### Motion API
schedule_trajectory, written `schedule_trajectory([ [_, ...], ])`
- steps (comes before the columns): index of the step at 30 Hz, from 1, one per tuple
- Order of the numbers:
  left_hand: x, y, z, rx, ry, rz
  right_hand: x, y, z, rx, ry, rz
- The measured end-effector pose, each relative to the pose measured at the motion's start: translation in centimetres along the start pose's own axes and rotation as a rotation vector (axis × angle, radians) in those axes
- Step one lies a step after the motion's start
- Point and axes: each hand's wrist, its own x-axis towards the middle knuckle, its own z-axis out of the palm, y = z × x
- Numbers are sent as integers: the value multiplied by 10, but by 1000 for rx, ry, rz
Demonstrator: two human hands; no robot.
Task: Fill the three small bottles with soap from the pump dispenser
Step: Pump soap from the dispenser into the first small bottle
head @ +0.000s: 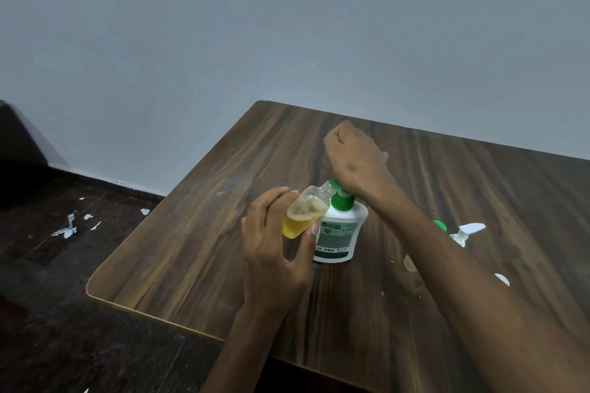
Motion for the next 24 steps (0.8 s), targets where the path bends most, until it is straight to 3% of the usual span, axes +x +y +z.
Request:
schedule_trajectory([
  [24,0,0,0,12,-2,10,3,4,2,8,-34,13],
])
